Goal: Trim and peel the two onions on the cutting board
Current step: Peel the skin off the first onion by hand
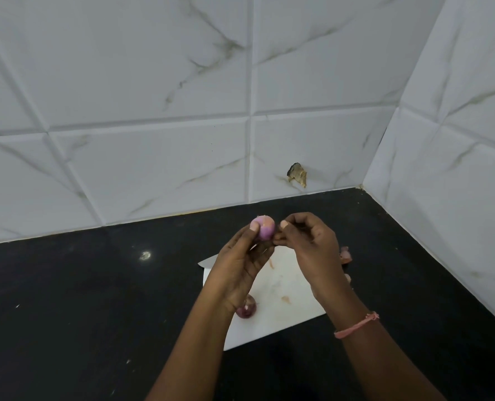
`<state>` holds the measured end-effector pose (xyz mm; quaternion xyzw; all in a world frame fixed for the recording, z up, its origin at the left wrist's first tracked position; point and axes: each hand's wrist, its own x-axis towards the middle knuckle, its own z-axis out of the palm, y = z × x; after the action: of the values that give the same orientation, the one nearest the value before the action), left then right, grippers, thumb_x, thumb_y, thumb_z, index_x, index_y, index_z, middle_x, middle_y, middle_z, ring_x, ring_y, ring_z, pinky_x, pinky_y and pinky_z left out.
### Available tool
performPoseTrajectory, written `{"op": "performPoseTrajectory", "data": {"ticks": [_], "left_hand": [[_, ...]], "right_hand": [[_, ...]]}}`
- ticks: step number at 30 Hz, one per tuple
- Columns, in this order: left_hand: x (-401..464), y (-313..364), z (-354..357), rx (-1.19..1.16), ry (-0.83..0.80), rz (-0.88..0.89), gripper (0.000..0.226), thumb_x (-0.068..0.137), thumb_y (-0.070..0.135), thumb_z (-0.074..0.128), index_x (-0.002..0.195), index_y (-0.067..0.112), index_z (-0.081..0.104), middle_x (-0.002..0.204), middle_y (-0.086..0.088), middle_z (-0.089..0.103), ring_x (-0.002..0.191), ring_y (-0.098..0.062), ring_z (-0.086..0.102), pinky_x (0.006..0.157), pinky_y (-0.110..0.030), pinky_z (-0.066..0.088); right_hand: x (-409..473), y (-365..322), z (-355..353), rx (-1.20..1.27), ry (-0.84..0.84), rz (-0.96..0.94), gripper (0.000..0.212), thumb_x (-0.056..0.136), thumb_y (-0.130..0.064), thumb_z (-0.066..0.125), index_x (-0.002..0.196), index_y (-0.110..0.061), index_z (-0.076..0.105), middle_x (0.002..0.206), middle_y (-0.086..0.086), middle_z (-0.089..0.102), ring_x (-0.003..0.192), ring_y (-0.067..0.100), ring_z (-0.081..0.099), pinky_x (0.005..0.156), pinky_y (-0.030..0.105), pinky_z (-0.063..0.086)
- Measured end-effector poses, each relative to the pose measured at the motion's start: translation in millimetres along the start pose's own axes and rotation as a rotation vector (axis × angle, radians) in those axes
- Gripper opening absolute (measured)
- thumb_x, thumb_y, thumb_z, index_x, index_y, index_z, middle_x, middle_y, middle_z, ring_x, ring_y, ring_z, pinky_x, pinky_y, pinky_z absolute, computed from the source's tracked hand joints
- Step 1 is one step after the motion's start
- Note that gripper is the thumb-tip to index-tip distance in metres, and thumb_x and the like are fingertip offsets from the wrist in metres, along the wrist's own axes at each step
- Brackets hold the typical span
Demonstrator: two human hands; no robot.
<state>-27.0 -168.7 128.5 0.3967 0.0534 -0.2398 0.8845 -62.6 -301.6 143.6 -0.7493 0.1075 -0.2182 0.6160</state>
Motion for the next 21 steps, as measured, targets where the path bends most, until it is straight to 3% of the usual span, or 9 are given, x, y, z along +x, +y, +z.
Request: {"op": "performPoseTrajectory", "data": {"ticks": [2,6,10,12,15,18,21], "left_hand": [[0.0,-0.4,-0.4,0.025,0.001,0.025,0.051,0.079,0.022,0.071,0.126,0.003,0.064,0.115,-0.014,0.072,0.097,-0.018,0.071,0.086,-0.026,0.059],[-1.3,-0.7,-1.3,0.074,0.027,0.111,0.050,0.072,0.011,0.075,0.120,0.005,0.063,0.111,-0.012,0.073,0.093,-0.017,0.074,0.076,-0.024,0.059],[-4.1,-1.1,-0.1,0.278,0.070,0.245,0.057,0.062,0.013,0.083,0.116,0.010,0.063,0.111,-0.005,0.074,0.103,-0.018,0.072,0.080,-0.027,0.058],[-4.5,-2.0,-0.5,0.322,0.081,0.271,0.054,0.065,0.013,0.083,0.116,0.011,0.064,0.109,-0.002,0.075,0.102,-0.015,0.072,0.079,-0.024,0.058],[-4.1,-0.7,-0.4,0.320,0.075,0.247,0.050,0.072,0.018,0.080,0.120,0.012,0.064,0.112,-0.003,0.074,0.103,-0.016,0.072,0.081,-0.025,0.058],[-4.3,1.1,1.2,0.210,0.043,0.153,0.038,0.088,0.019,0.069,0.124,0.009,0.064,0.114,-0.012,0.074,0.098,-0.021,0.073,0.085,-0.029,0.057],[-4.4,2.7,2.4,0.107,0.068,0.092,0.031,0.096,0.015,0.061,0.126,0.007,0.064,0.113,-0.018,0.073,0.090,-0.020,0.074,0.079,-0.027,0.060]], "right_hand": [[0.5,1.1,0.0,0.011,-0.017,-0.004,0.010,0.094,-0.017,0.061,0.094,-0.025,0.067,0.084,-0.012,0.072,0.081,0.008,0.071,0.076,0.030,0.060],[-1.6,-2.5,1.0,0.041,-0.028,-0.024,0.005,0.092,-0.028,0.064,0.095,-0.028,0.068,0.088,-0.011,0.073,0.084,0.007,0.071,0.076,0.027,0.059],[-1.2,-6.8,1.7,-0.069,-0.061,-0.038,0.008,0.085,-0.024,0.073,0.090,-0.024,0.066,0.083,-0.012,0.069,0.081,-0.006,0.065,0.066,0.007,0.049],[-0.7,-7.1,1.8,-0.128,-0.065,-0.049,0.006,0.088,-0.021,0.071,0.089,-0.023,0.065,0.082,-0.013,0.067,0.079,-0.008,0.063,0.064,0.004,0.045],[1.4,-4.6,0.6,-0.095,-0.044,-0.038,0.008,0.091,-0.017,0.067,0.088,-0.023,0.063,0.081,-0.012,0.067,0.076,-0.007,0.064,0.063,0.006,0.048],[3.9,-3.2,-0.5,0.048,-0.016,0.053,0.003,0.090,-0.013,0.068,0.090,-0.015,0.066,0.077,-0.003,0.070,0.074,0.009,0.071,0.065,0.018,0.057],[6.9,-1.2,-3.7,0.123,0.051,0.098,0.007,0.087,-0.014,0.071,0.091,-0.010,0.067,0.075,0.003,0.072,0.068,0.018,0.072,0.064,0.026,0.060]]}}
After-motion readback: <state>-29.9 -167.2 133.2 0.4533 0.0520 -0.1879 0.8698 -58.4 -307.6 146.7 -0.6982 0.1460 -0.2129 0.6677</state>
